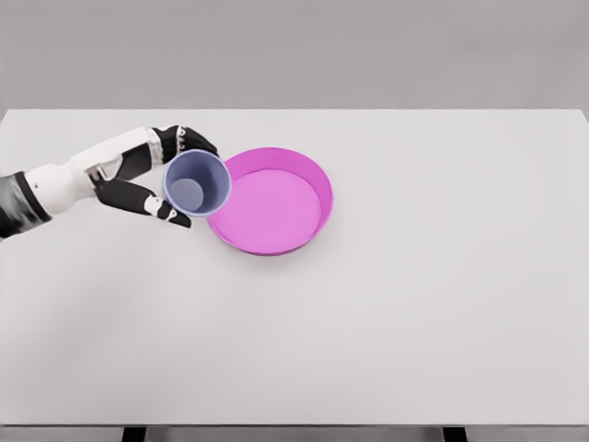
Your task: Flip the cup with left arm and place it on the plate
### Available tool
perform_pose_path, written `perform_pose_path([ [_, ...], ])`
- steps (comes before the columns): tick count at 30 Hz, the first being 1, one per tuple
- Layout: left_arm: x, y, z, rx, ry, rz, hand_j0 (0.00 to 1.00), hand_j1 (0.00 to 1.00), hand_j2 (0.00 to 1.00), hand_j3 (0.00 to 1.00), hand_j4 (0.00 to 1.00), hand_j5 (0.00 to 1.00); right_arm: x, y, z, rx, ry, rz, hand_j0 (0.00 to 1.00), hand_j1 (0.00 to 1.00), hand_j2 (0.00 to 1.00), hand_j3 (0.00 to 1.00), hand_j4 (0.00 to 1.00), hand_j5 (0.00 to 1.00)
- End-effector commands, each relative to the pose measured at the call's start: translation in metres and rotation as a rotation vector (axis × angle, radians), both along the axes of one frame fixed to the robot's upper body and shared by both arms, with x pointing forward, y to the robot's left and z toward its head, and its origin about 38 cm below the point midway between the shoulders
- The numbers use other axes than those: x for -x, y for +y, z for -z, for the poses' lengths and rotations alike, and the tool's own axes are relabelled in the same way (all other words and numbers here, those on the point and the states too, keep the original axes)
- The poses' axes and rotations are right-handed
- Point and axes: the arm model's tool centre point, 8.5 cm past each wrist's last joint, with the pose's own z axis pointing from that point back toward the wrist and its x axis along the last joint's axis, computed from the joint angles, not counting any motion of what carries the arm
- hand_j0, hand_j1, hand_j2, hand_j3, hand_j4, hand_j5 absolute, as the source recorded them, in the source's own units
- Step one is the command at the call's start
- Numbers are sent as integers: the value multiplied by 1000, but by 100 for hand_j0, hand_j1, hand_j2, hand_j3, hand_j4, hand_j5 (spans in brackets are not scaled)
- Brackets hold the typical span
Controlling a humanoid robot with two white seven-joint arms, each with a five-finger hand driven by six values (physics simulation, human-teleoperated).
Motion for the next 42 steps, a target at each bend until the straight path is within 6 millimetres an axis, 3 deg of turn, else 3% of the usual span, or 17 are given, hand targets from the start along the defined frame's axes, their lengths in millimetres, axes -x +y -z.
perform_pose_path([
  [1,-4,-6,-6,111,15,-25,56,56,56,56,56,56,0,0,0,0,0,0,100,100,100,100,100,100],
  [8,-15,-36,-2,321,65,-69,56,56,56,56,56,56,0,0,0,0,0,0,100,100,100,100,100,100],
  [16,-31,-79,36,438,181,-73,55,55,55,55,55,55,0,0,0,0,0,0,100,100,100,100,100,100],
  [21,-39,-93,53,451,234,-75,55,55,55,55,55,55,0,0,0,0,0,0,100,100,100,100,100,100],
  [24,-46,-86,70,437,268,-113,55,55,55,55,55,55,0,0,0,0,0,1,100,100,100,100,100,100],
  [30,-47,-86,83,441,296,-130,55,55,55,55,55,55,0,0,0,0,0,0,100,100,100,100,100,100],
  [42,-46,-91,85,445,302,-125,55,55,55,55,55,55,0,0,0,0,0,0,100,100,100,100,100,100],
])
